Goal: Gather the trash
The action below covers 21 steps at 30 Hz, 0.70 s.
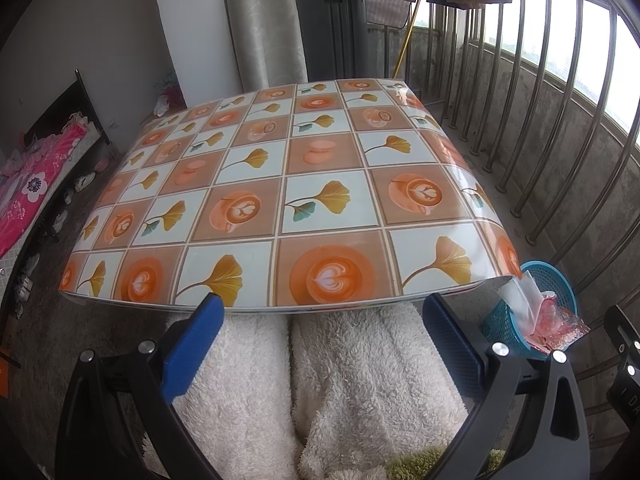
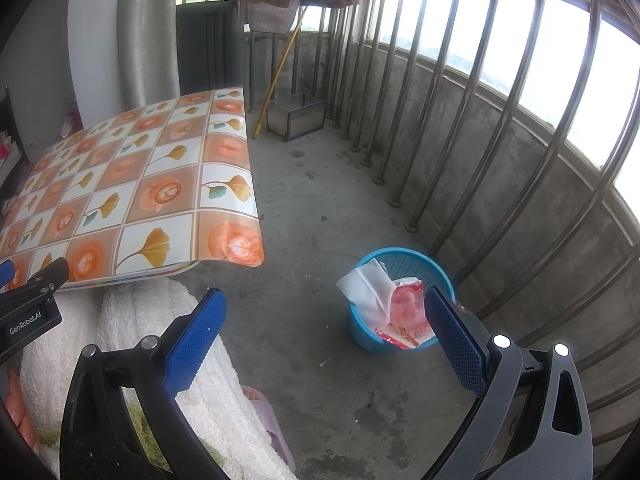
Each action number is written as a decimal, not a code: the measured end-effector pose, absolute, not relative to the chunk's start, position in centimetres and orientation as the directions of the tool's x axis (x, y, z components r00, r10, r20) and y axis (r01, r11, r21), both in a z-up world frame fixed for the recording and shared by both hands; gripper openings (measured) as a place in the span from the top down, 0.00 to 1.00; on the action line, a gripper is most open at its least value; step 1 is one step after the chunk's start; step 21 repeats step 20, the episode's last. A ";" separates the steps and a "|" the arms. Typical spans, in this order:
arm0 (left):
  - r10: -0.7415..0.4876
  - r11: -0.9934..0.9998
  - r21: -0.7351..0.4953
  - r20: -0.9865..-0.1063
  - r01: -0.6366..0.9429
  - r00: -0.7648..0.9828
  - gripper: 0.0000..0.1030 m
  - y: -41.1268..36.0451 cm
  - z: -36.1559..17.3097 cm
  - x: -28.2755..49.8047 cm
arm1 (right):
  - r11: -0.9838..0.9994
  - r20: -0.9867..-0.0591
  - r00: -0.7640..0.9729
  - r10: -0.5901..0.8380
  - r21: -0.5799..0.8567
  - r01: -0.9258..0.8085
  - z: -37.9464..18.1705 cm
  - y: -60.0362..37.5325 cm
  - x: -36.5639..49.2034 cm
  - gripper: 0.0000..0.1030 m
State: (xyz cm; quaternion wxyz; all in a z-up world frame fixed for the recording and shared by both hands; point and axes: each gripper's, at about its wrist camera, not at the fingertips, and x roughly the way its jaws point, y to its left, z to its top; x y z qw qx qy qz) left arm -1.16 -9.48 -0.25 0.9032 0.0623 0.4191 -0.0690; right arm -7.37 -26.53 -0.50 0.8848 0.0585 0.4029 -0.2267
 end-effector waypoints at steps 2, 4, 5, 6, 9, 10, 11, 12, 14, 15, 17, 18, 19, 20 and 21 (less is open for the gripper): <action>-0.072 0.983 0.055 -0.765 0.177 0.640 0.05 -9.5 -0.2 -1.2 | 0.890 -0.739 0.573 -0.354 -0.079 0.449 -0.5 -26.5 -7.3 0.08; -0.072 0.983 0.056 -0.766 0.177 0.639 0.05 -9.4 -0.2 -1.1 | 0.890 -0.739 0.573 -0.355 -0.080 0.449 -0.5 -26.5 -7.4 0.08; -0.072 0.983 0.055 -0.766 0.178 0.639 0.05 -9.4 -0.2 -1.1 | 0.890 -0.739 0.572 -0.355 -0.080 0.449 -0.5 -26.5 -7.4 0.08; -0.072 0.983 0.056 -0.765 0.178 0.639 0.05 -9.5 -0.2 -1.1 | 0.890 -0.740 0.572 -0.354 -0.078 0.449 -0.5 -26.5 -7.4 0.08; -0.072 0.983 0.055 -0.766 0.177 0.639 0.05 -9.5 -0.2 -1.1 | 0.890 -0.739 0.573 -0.355 -0.080 0.448 -0.5 -26.5 -7.3 0.08; -0.072 0.983 0.055 -0.766 0.177 0.639 0.05 -9.4 -0.2 -1.1 | 0.890 -0.739 0.573 -0.355 -0.080 0.448 -0.4 -26.4 -7.3 0.08; -0.072 0.983 0.056 -0.766 0.177 0.639 0.05 -9.5 -0.2 -1.1 | 0.890 -0.739 0.574 -0.354 -0.078 0.449 -0.5 -26.4 -7.3 0.08; -0.072 0.983 0.056 -0.766 0.177 0.639 0.05 -9.5 -0.2 -1.1 | 0.890 -0.739 0.573 -0.355 -0.079 0.449 -0.5 -26.4 -7.3 0.08; -0.071 0.983 0.055 -0.766 0.176 0.638 0.05 -9.5 -0.2 -1.1 | 0.890 -0.739 0.573 -0.355 -0.079 0.449 -0.5 -26.4 -7.3 0.08; -0.072 0.983 0.054 -0.767 0.177 0.638 0.05 -9.4 -0.2 -1.1 | 0.890 -0.739 0.573 -0.355 -0.079 0.449 -0.5 -26.4 -7.3 0.08; -0.070 0.983 0.056 -0.767 0.175 0.638 0.05 -9.3 -0.2 -1.1 | 0.890 -0.739 0.573 -0.354 -0.078 0.449 -0.4 -26.3 -7.3 0.08; -0.070 0.983 0.056 -0.767 0.176 0.638 0.05 -9.3 -0.2 -1.0 | 0.890 -0.739 0.574 -0.354 -0.078 0.449 -0.5 -26.4 -7.3 0.08; -0.070 0.983 0.057 -0.766 0.176 0.639 0.05 -9.1 -0.1 -1.0 | 0.890 -0.739 0.573 -0.355 -0.079 0.450 -0.5 -26.4 -7.4 0.08; -0.070 0.983 0.057 -0.766 0.176 0.639 0.05 -9.3 -0.2 -1.0 | 0.890 -0.739 0.573 -0.355 -0.078 0.450 -0.5 -26.3 -7.3 0.08; -0.070 0.983 0.057 -0.766 0.176 0.639 0.05 -9.3 -0.2 -1.0 | 0.890 -0.739 0.573 -0.355 -0.078 0.450 -0.5 -26.3 -7.3 0.08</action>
